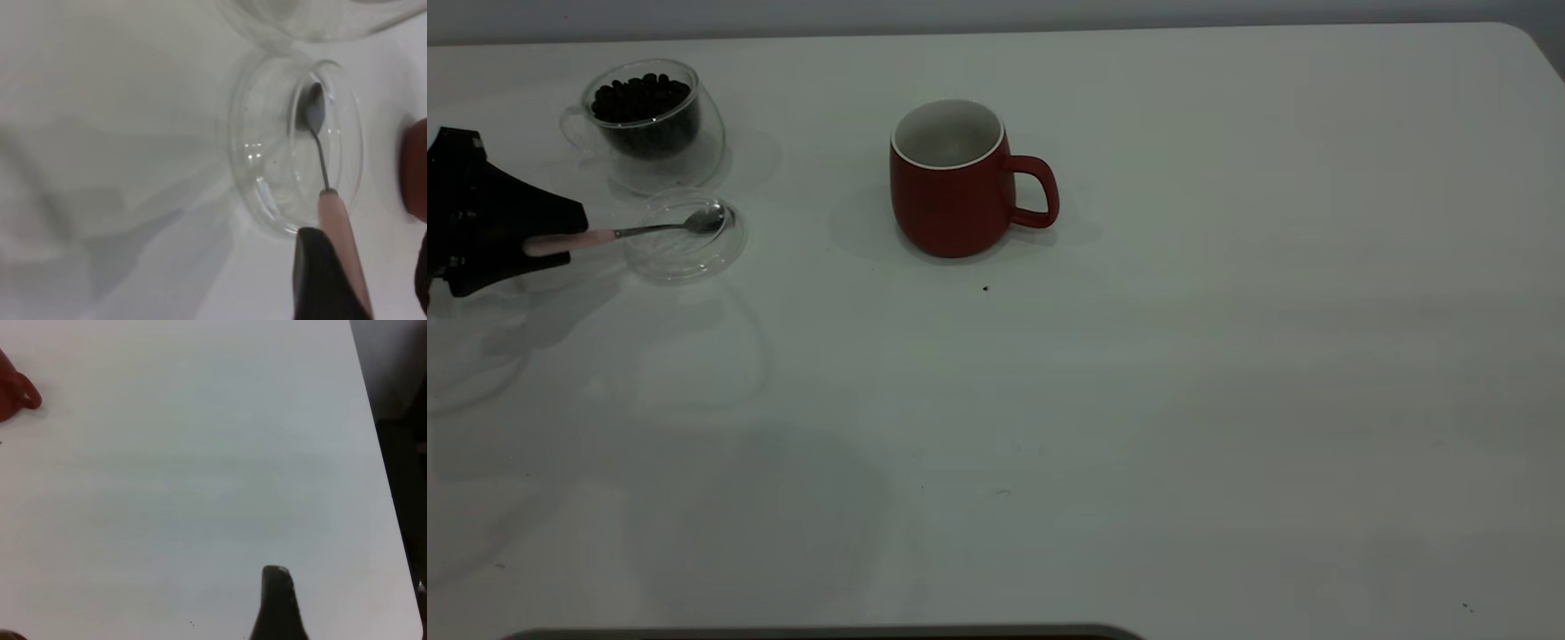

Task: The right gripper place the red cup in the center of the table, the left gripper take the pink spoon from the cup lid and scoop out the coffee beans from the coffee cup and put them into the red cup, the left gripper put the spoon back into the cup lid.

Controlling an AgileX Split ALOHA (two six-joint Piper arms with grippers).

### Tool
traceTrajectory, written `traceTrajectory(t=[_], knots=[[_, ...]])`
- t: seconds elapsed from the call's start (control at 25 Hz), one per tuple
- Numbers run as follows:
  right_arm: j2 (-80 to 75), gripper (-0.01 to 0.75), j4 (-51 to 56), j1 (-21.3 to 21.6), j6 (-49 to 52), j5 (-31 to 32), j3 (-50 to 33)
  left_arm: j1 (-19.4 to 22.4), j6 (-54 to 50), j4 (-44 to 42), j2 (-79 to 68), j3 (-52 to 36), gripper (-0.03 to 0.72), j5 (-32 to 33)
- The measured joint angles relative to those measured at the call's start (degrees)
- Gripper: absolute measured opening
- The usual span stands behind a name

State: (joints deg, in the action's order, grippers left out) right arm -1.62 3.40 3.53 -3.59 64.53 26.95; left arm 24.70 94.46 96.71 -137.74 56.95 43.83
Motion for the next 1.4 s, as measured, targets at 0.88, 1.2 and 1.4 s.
traceTrajectory(t=[0.88,1.2,1.4], knots=[[0.0,0.591,0.0,0.0,0.0,0.0,0.0,0.0,-0.9,-7.7,5.5,1.9,0.586,-5.8],[0.0,0.591,0.0,0.0,0.0,0.0,0.0,-0.6,-15.0,-24.8,18.1,2.5,0.586,-7.2],[0.0,0.591,0.0,0.0,0.0,0.0,0.0,-4.7,-34.6,-45.7,25.4,8.2,0.586,-4.8]])
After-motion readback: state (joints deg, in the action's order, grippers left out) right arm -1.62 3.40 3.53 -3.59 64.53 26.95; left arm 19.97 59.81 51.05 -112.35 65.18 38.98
